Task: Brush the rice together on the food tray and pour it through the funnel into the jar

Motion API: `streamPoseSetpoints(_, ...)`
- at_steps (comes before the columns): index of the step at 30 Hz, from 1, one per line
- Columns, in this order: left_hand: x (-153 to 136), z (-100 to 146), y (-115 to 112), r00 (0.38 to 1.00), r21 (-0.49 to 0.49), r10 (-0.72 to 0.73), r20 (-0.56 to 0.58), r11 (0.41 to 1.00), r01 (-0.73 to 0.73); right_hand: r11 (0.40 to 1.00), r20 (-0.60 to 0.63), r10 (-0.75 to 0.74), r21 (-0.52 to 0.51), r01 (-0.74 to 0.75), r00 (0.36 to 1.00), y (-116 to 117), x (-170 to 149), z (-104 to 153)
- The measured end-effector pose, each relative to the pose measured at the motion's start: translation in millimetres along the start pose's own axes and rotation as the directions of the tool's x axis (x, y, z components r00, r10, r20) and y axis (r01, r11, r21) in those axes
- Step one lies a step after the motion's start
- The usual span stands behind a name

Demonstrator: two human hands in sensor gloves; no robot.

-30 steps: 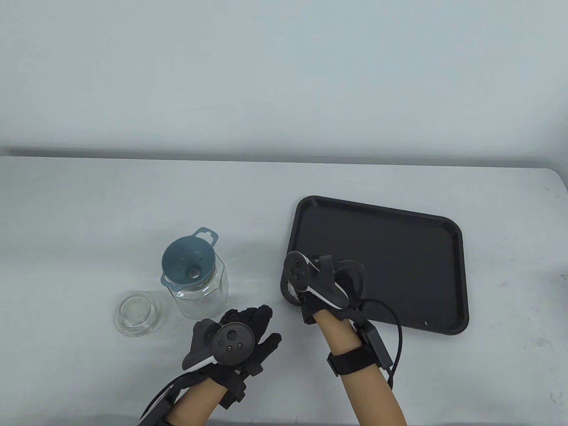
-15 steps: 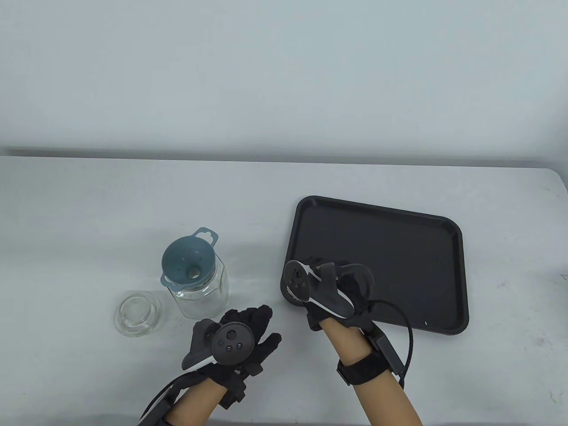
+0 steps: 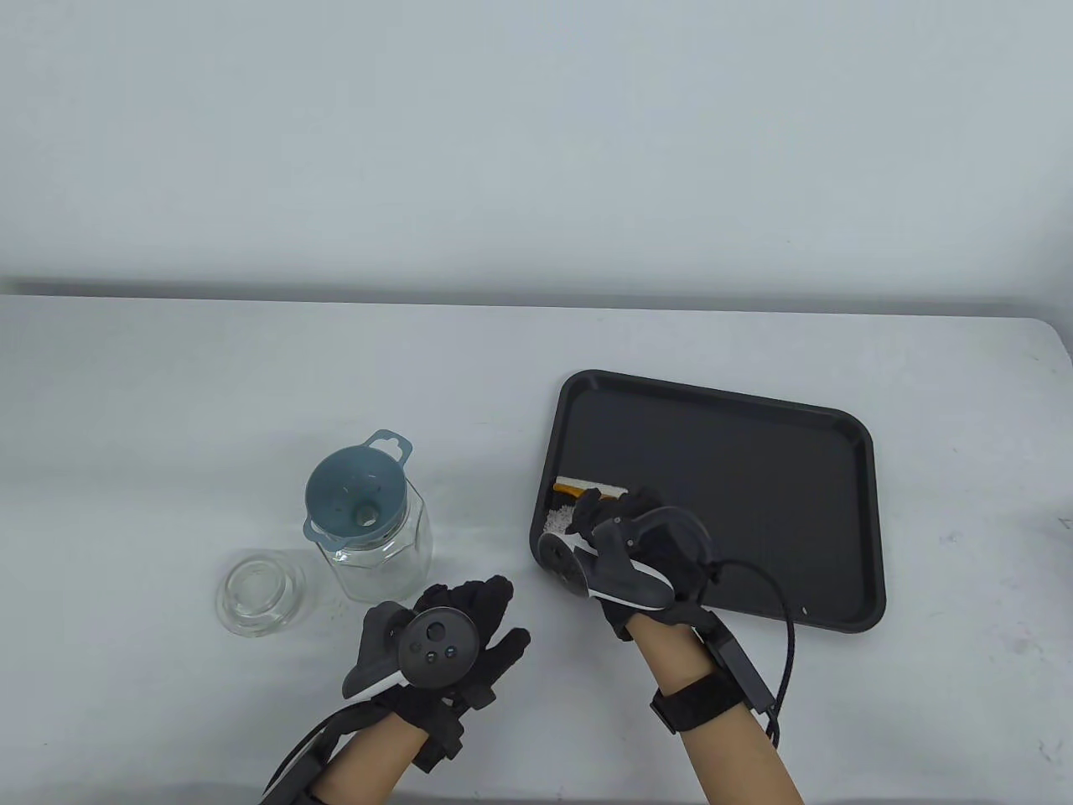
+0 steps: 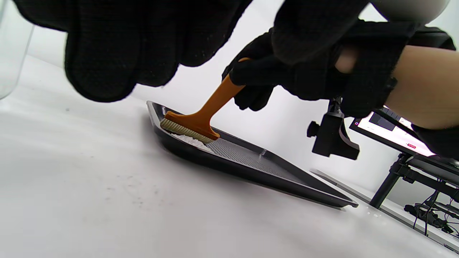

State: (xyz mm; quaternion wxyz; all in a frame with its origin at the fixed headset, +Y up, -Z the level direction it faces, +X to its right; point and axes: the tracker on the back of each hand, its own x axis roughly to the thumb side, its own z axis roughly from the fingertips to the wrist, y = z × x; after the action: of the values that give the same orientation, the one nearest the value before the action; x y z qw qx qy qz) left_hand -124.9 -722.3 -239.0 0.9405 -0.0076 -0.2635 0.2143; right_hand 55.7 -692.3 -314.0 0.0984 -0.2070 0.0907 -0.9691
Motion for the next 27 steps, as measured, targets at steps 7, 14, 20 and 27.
streamPoseSetpoints(7, 0.1, -0.3, -0.1, 1.000, -0.003, -0.001, -0.008, 1.000, 0.001, 0.998, 0.050, -0.061, -0.013, 0.062, 0.997, -11.8, -1.5, 25.5)
streamPoseSetpoints(14, -1.2, 0.0, 0.0, 1.000, -0.005, 0.003, -0.011, 1.000, -0.003, 0.955, -0.059, -0.165, -0.257, 0.145, 0.984, -28.6, -30.9, 45.5)
streamPoseSetpoints(20, -2.8, -0.5, -0.3, 1.000, -0.007, 0.011, -0.022, 1.000, -0.011, 0.763, -0.056, -0.587, -0.370, 0.530, 0.807, -35.2, -68.2, 76.3)
streamPoseSetpoints(27, -5.9, -0.7, -1.2, 0.999, -0.005, 0.012, -0.041, 1.000, -0.012, 0.452, -0.154, -0.891, -0.216, 0.865, 0.427, 7.4, -83.9, 92.5)
